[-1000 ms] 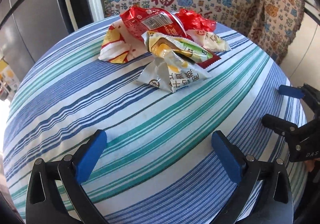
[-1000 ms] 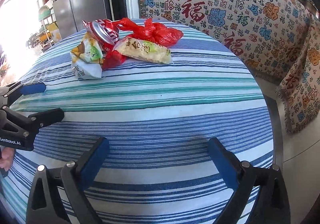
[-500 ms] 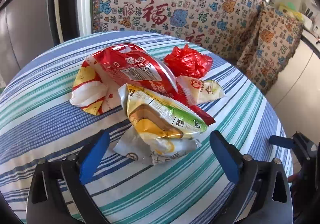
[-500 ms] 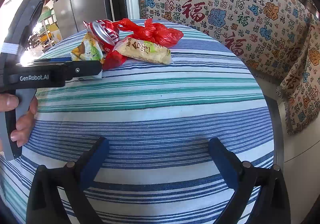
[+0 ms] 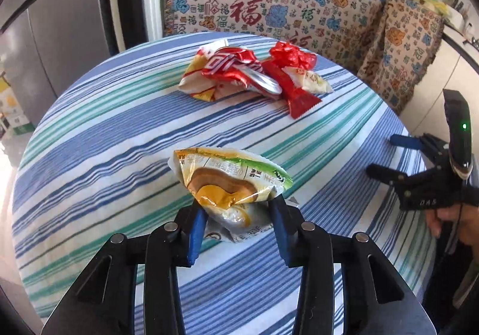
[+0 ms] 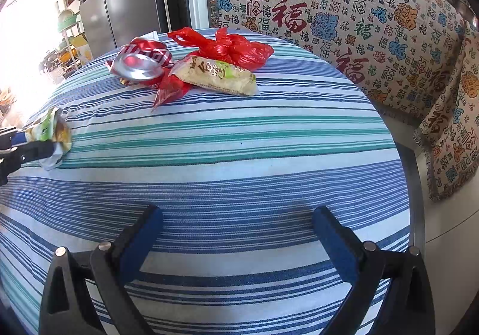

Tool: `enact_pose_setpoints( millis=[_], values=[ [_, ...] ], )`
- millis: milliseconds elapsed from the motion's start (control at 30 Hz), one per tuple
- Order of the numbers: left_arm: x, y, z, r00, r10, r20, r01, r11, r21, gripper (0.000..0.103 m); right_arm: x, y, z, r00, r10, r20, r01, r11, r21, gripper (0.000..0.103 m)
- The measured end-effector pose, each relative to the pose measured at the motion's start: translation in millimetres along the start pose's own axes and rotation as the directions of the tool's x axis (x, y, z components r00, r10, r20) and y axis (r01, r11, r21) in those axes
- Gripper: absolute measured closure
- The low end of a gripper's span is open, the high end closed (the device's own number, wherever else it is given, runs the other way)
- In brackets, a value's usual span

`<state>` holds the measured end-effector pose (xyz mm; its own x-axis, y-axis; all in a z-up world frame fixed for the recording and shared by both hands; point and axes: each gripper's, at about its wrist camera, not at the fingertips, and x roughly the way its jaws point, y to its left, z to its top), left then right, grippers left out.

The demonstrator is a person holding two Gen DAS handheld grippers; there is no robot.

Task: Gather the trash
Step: 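Grasp the yellow-green snack bag with the left gripper, then lift the snack bag with the left gripper while the right gripper grasps the long red wrapper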

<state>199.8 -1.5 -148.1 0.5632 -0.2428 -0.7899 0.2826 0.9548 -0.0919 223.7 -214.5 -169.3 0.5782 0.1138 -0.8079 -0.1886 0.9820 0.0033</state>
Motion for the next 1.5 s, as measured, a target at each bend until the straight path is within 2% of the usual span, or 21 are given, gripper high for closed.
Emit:
enact_pose_setpoints(
  millis=[33, 67, 133, 300, 367, 467, 567, 667, 700, 733, 800, 900, 1000, 1067, 1133, 1267, 1500],
  values=[
    [-1, 1, -4, 1.0, 0.006, 0.01, -0.006, 1.0, -0.001, 0.051, 0, 0, 0, 1.0, -0.002, -0.001, 0.002, 1.0, 0.0, 0.001],
    [-1, 2, -5, 1.0, 0.015, 0.014, -0.015, 1.0, -0.001, 0.037, 0, 0, 1, 1.0, -0.003, -0.002, 0.003, 1.0, 0.001, 0.001],
    [5, 1, -5, 1.0, 0.019, 0.01, -0.019, 1.0, -0.001, 0.024, 1, 1, 1, 1.0, -0.004, -0.002, 0.004, 1.0, 0.003, 0.0],
    [25, 2, -3, 0.998, 0.066, -0.01, -0.066, 0.998, -0.001, 0.014, 0, -1, 1, 1.0, 0.0, -0.005, 0.0, 1.0, 0.001, 0.0],
    [31, 5, -3, 0.996, 0.092, -0.019, -0.092, 0.996, -0.012, 0.004, 1, -2, 2, 1.0, 0.002, -0.01, -0.002, 1.0, -0.005, 0.0],
    [35, 5, -1, 0.992, 0.122, -0.037, -0.123, 0.992, -0.009, 0.0, 2, -8, 5, 1.0, -0.009, -0.017, 0.01, 1.0, 0.014, 0.0],
    [36, 7, -1, 0.991, 0.128, -0.04, -0.128, 0.992, -0.008, 0.0, 4, -10, 8, 1.0, -0.012, -0.019, 0.012, 0.999, 0.033, 0.0],
    [36, 7, -1, 0.991, 0.13, -0.039, -0.131, 0.991, -0.013, 0.0, 7, -3, 17, 0.998, 0.059, -0.003, -0.059, 0.998, 0.031, 0.001],
    [36, 8, -1, 0.991, 0.129, -0.039, -0.13, 0.991, -0.017, 0.0, 10, 0, 22, 0.996, 0.092, 0.005, -0.092, 0.995, 0.026, 0.006],
    [36, 8, 0, 0.991, 0.13, -0.039, -0.131, 0.991, -0.02, 0.0, 13, 4, 30, 0.993, 0.119, 0.011, -0.119, 0.993, 0.017, 0.017],
    [37, 10, 2, 0.99, 0.134, -0.038, -0.135, 0.991, -0.025, 0.0, 21, 11, 45, 0.988, 0.153, 0.009, -0.153, 0.988, 0.005, 0.032],
    [37, 10, 2, 0.99, 0.134, -0.038, -0.135, 0.99, -0.027, 0.0, 32, 17, 67, 0.972, 0.233, 0.024, -0.234, 0.972, 0.038, 0.034],
    [37, 10, 2, 0.99, 0.134, -0.038, -0.135, 0.99, -0.027, 0.0, 42, 28, 86, 0.963, 0.265, 0.053, -0.268, 0.962, 0.058, 0.034],
    [37, 10, 2, 0.99, 0.135, -0.038, -0.136, 0.99, -0.027, 0.0, 53, 34, 94, 0.966, 0.257, 0.029, -0.258, 0.964, 0.068, 0.037],
    [37, 10, 2, 0.99, 0.135, -0.038, -0.136, 0.99, -0.027, 0.0, 62, 37, 96, 0.972, 0.233, 0.006, -0.233, 0.969, 0.084, 0.078],
    [37, 10, 1, 0.99, 0.135, -0.038, -0.136, 0.99, -0.028, 0.0, 46, 40, 81, 0.975, 0.222, 0.003, -0.222, 0.974, 0.048, 0.078],
    [36, 10, 1, 0.99, 0.133, -0.039, -0.134, 0.991, -0.024, 0.0, -19, 42, 1, 0.99, 0.135, -0.044, -0.139, 0.983, -0.117, 0.077]
  ],
)
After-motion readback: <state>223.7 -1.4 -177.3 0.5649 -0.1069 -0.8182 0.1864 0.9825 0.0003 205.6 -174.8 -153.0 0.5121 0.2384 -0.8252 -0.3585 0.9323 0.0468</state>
